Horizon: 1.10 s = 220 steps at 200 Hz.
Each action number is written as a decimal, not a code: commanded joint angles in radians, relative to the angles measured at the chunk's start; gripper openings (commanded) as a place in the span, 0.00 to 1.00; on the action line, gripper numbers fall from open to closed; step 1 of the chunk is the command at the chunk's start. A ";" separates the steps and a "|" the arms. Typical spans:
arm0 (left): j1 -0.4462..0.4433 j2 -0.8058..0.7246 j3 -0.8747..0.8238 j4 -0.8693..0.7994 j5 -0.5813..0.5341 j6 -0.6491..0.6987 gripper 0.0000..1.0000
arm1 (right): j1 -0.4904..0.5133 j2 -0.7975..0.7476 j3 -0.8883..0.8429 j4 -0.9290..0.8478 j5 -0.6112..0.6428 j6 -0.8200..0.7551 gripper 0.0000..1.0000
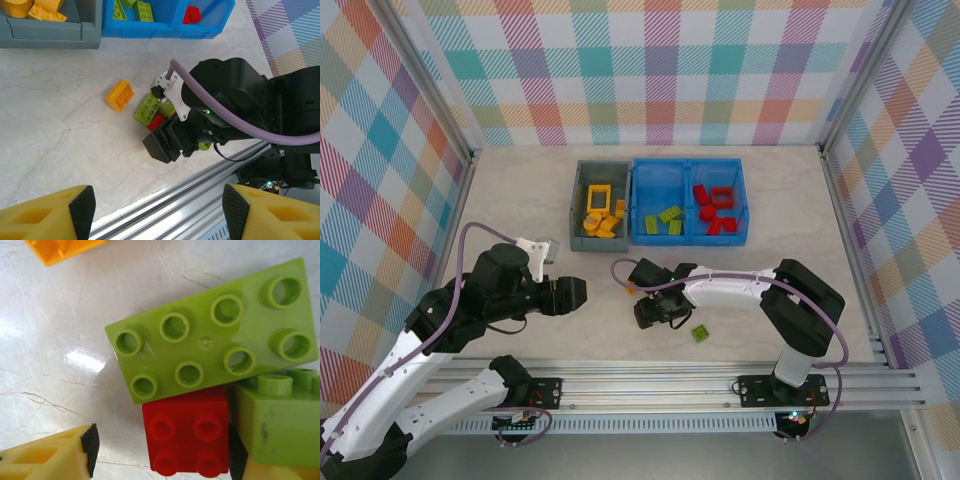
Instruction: Sort the legos into containers by color
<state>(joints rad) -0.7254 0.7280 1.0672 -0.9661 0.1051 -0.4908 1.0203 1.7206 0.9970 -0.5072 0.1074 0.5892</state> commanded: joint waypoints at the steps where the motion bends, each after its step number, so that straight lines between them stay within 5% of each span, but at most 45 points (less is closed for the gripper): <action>1: -0.008 -0.010 -0.015 0.023 0.015 -0.014 0.70 | -0.004 0.018 -0.006 0.012 0.004 -0.010 0.65; 90: -0.009 -0.030 -0.034 0.051 0.031 -0.026 0.70 | 0.059 0.026 0.029 -0.038 0.079 0.024 0.35; 159: -0.008 0.021 -0.037 0.255 0.265 -0.089 0.70 | 0.087 -0.347 0.006 -0.232 0.066 0.125 0.36; 184: -0.008 0.089 0.004 0.309 0.281 -0.098 0.70 | -0.044 -0.467 0.063 -0.338 0.064 0.064 0.37; 220: -0.059 0.244 0.054 0.453 0.233 -0.113 0.69 | -0.442 -0.469 0.156 -0.321 -0.055 -0.108 0.38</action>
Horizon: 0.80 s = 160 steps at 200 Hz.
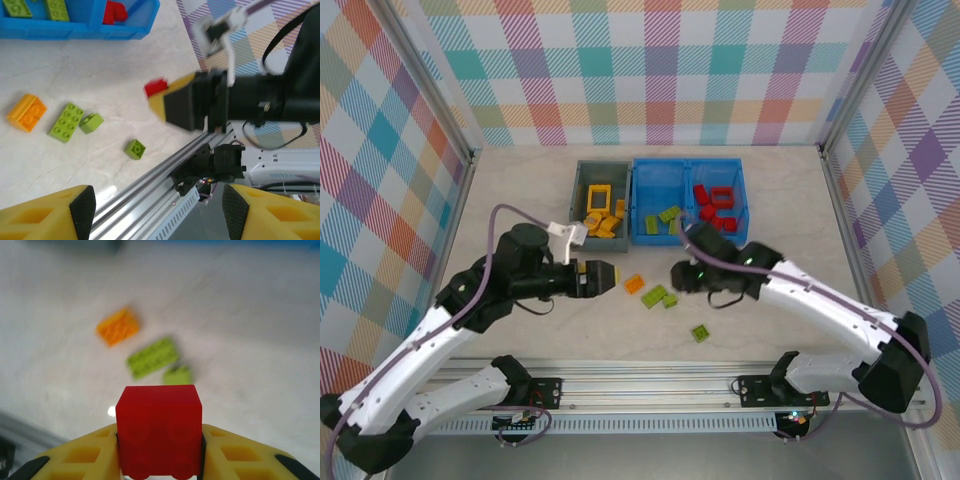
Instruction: Sort the legos into containers by color
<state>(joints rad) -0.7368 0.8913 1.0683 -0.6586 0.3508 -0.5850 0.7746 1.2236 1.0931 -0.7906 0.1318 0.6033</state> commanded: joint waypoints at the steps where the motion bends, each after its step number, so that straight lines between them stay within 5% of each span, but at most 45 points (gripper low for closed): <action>1: -0.050 0.087 0.055 0.148 -0.017 -0.019 0.69 | -0.206 0.033 0.062 -0.034 -0.085 -0.127 0.38; 29: -0.174 0.254 0.129 0.181 -0.203 0.001 0.68 | -0.408 0.233 0.167 0.038 -0.182 -0.194 0.38; 79: -0.402 0.508 0.240 0.136 -0.596 -0.022 0.64 | -0.528 0.575 0.352 0.101 -0.285 -0.258 0.39; 112: -0.473 0.617 0.247 0.133 -0.676 -0.065 0.63 | -0.544 0.679 0.419 0.100 -0.341 -0.263 0.42; 160: -0.525 0.714 0.266 0.057 -0.719 -0.076 0.66 | -0.544 0.710 0.455 0.075 -0.355 -0.266 0.62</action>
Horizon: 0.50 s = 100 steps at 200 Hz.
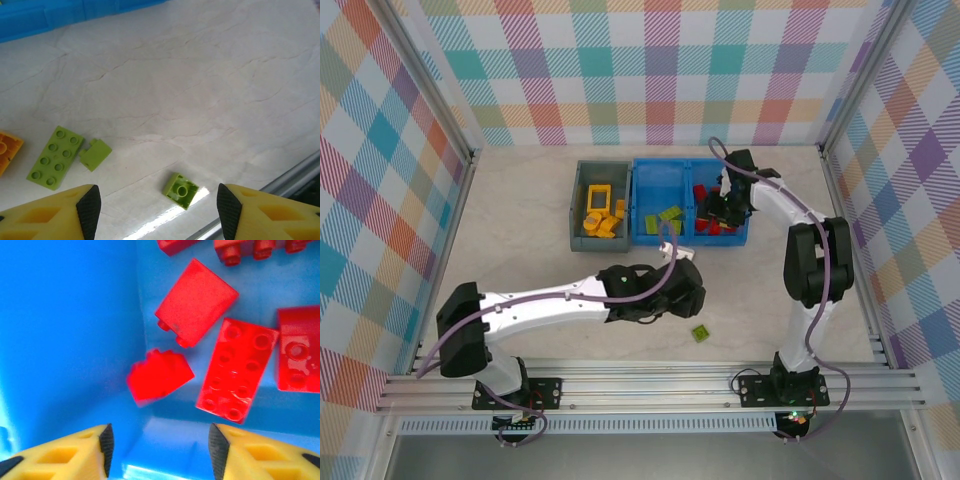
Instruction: Sort the legos into containers by color
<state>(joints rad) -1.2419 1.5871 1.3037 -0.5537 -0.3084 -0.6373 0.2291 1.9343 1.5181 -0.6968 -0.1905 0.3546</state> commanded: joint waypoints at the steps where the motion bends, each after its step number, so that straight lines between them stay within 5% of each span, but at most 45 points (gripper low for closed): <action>1: -0.020 0.018 0.030 -0.049 -0.061 -0.026 0.66 | 0.001 -0.002 0.030 -0.019 -0.031 -0.018 0.62; 40: -0.020 0.060 0.033 -0.124 -0.079 -0.180 0.70 | 0.006 -0.146 -0.019 -0.028 0.042 -0.017 0.62; 100: 0.010 0.271 0.125 -0.287 -0.038 -0.619 0.77 | 0.119 -0.656 -0.315 -0.006 0.138 0.020 0.64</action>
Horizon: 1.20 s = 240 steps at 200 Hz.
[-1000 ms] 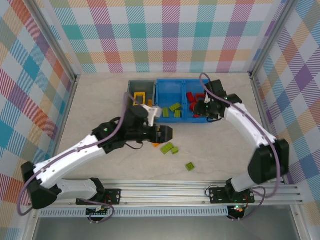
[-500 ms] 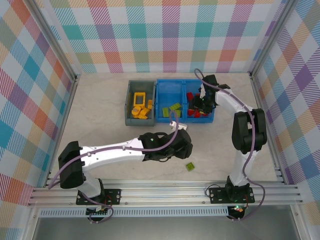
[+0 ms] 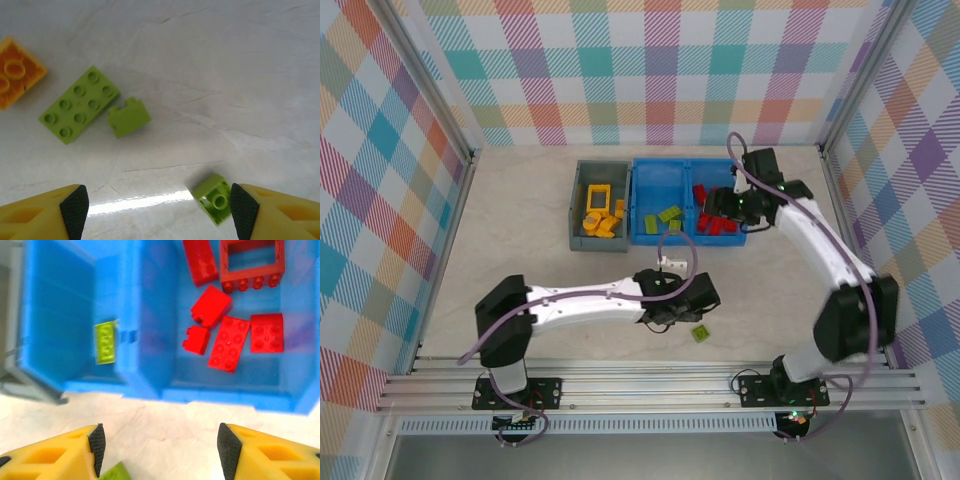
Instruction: Sort the legos into containers by color
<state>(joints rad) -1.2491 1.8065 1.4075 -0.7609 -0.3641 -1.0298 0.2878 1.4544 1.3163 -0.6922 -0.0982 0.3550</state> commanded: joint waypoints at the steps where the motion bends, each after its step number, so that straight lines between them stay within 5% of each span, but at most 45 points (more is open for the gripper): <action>1: 0.019 0.054 0.022 -0.079 0.019 -0.231 0.77 | 0.064 -0.189 -0.119 -0.010 0.048 0.021 0.64; 41: 0.065 0.113 0.006 -0.003 0.066 -0.360 0.75 | 0.145 -0.563 -0.293 -0.078 0.082 0.102 0.67; 69: 0.103 0.181 0.034 0.025 0.095 -0.379 0.74 | 0.150 -0.692 -0.312 -0.163 0.053 0.147 0.67; 117: 0.153 0.238 0.031 0.058 0.105 -0.382 0.65 | 0.150 -0.742 -0.283 -0.230 0.008 0.157 0.67; 176: 0.163 0.224 0.023 0.078 0.103 -0.343 0.37 | 0.149 -0.754 -0.264 -0.267 -0.003 0.159 0.68; 240: 0.149 0.021 0.038 0.010 0.068 -0.224 0.35 | 0.159 -0.765 -0.273 -0.189 -0.124 0.116 0.66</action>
<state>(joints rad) -1.1110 1.9656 1.4265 -0.7082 -0.2554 -1.3277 0.4332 0.7071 1.0229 -0.9371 -0.1333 0.4923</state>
